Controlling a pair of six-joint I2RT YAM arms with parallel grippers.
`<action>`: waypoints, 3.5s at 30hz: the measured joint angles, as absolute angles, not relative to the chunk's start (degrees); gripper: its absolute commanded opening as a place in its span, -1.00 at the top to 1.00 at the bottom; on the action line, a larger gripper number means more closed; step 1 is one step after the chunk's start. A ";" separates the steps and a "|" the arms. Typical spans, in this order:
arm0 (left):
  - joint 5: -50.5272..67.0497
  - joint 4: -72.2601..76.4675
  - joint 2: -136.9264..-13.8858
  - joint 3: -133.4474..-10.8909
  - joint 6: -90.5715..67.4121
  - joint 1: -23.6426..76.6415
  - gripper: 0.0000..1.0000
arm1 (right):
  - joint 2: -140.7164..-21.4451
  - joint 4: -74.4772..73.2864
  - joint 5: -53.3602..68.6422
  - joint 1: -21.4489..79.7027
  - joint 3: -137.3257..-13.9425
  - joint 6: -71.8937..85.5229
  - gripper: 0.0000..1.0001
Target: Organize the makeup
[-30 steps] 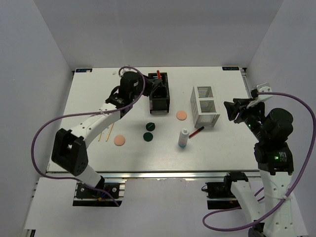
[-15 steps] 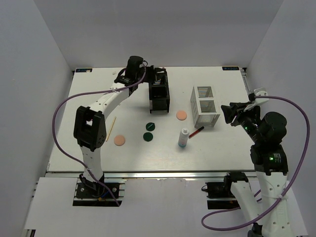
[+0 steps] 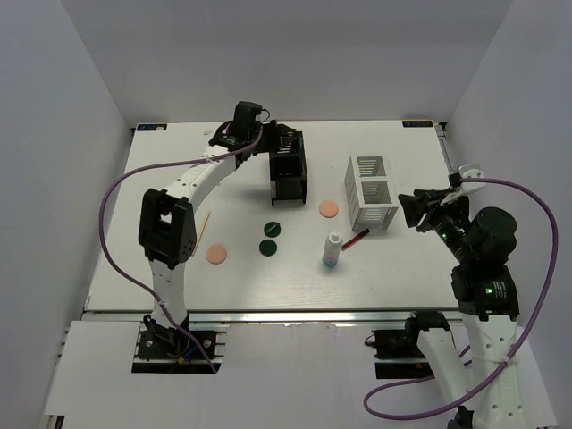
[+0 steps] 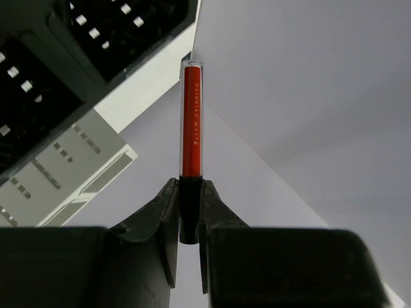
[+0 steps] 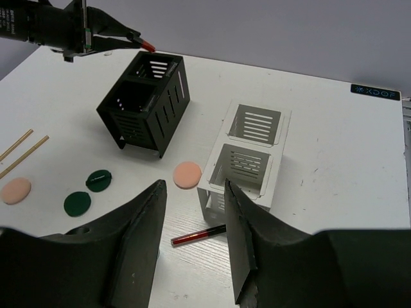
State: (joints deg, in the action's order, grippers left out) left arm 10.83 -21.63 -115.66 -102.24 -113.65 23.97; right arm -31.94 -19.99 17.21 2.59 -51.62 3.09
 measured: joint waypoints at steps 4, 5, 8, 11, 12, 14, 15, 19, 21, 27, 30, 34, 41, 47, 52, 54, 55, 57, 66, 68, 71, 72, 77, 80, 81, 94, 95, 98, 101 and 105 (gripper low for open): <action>10.28 -22.17 -118.30 -103.55 -113.91 23.70 1.00 | -31.81 -20.01 17.39 2.59 -51.00 3.07 0.03; 10.22 -22.35 -118.87 -103.57 -113.93 23.66 1.00 | -31.77 -19.99 17.47 2.59 -50.89 3.05 0.03; 9.78 -23.07 -120.64 -103.48 -114.04 23.42 1.00 | -31.57 -19.99 17.50 2.59 -50.78 2.87 0.02; 9.45 -23.07 -120.79 -102.00 -114.04 23.35 0.83 | -31.27 -19.99 17.50 2.59 -50.78 2.83 0.02; 9.41 -22.92 -120.79 -101.69 -114.06 23.35 0.71 | -31.20 -19.99 17.52 2.59 -50.78 2.83 0.01; 9.43 -22.81 -120.81 -101.54 -114.06 23.24 0.49 | -31.16 -19.99 17.52 2.59 -50.76 2.81 0.00; 9.45 -22.39 -120.81 -101.54 -114.02 23.14 0.14 | -31.16 -19.99 17.52 2.59 -50.76 2.81 -0.01; 9.47 -20.60 -120.84 -101.54 -114.08 23.00 -0.31 | -31.16 -20.01 17.58 2.59 -50.76 2.59 -0.05; 9.58 -19.99 -120.84 -101.54 -114.41 22.98 -0.34 | -31.16 -20.01 17.78 2.59 -50.76 2.39 -0.11; 9.98 -16.95 -120.68 -100.68 -114.48 22.98 -0.20 | -31.16 -20.51 22.15 2.57 -50.63 -2.20 -0.44; 10.55 -14.55 -120.22 -98.87 -114.91 22.92 0.59 | -30.96 -22.20 30.61 2.50 -49.71 -11.94 -0.13; 13.54 -7.90 -117.43 -94.70 -114.48 22.02 1.00 | -32.69 -33.95 43.72 2.48 -49.43 -35.46 0.18; 20.14 34.06 -97.67 -63.57 -113.54 14.85 -0.09 | -50.35 -58.30 47.18 2.52 -49.47 -77.06 0.06; 27.92 47.55 -80.82 -43.75 -104.44 6.11 -0.30 | -58.30 -59.59 41.74 5.54 -48.03 -90.70 -0.52; 31.68 31.88 -63.86 -39.24 -86.61 6.61 -0.37 | -63.55 -54.06 37.01 11.22 -45.47 -92.01 -0.36; 32.21 26.74 -57.65 -37.78 -81.28 6.59 -0.38 | -64.97 -50.65 35.03 13.82 -44.42 -91.26 -0.27; 32.38 24.58 -55.16 -37.04 -79.13 6.55 -0.38 | -65.63 -48.84 34.00 14.92 -44.01 -90.61 -0.25; 32.49 20.62 -51.75 -35.33 -75.92 6.52 -0.38 | -67.02 -45.10 32.25 16.80 -43.38 -89.17 -0.19; 31.55 4.01 -44.10 -31.11 -67.24 6.48 -0.39 | -75.13 -31.94 26.26 18.59 -43.51 -82.56 -0.12; 31.18 2.26 -42.78 -31.11 -65.98 6.48 -0.39 | -76.95 -31.29 26.22 18.65 -43.81 -81.95 -0.12; 30.65 -0.10 -41.76 -31.11 -64.03 6.48 -0.39 | -78.02 -30.63 26.39 18.68 -44.16 -80.82 -0.11; 30.57 -0.75 -41.67 -31.11 -63.53 6.48 -0.40 | -78.13 -30.15 26.57 18.76 -44.21 -80.34 -0.11; 30.20 -2.20 -41.80 -31.11 -62.15 6.48 -0.40 | -78.39 -28.42 27.75 18.76 -44.23 -78.56 -0.13; 30.17 -1.76 -42.59 -31.11 -61.87 6.48 -0.40 | -78.37 -27.81 28.97 18.76 -44.23 -77.49 -0.15; 30.22 -1.45 -43.05 -31.11 -61.84 6.48 -0.40 | -78.35 -27.77 29.56 18.76 -44.23 -76.97 -0.15; 32.58 -0.43 -46.54 -31.42 -51.20 7.81 -0.41 | -72.60 -28.53 35.86 18.76 -44.23 -62.96 -0.62; 32.53 -1.13 -46.54 -31.53 -49.80 8.51 -0.41 | -71.44 -28.42 36.27 18.76 -44.21 -60.16 -0.77; 32.45 -2.50 -46.54 -31.55 -46.70 11.09 -0.41 | -67.09 -26.52 37.01 18.79 -43.27 -52.45 -0.79; 31.90 -2.61 -46.50 -31.35 -45.41 13.32 -0.41 | -62.52 -23.81 37.10 18.79 -41.12 -44.29 -0.79; 30.00 -2.07 -46.44 -30.83 -44.29 16.43 -0.41 | -60.07 -21.87 36.07 18.79 -39.51 -37.12 -0.79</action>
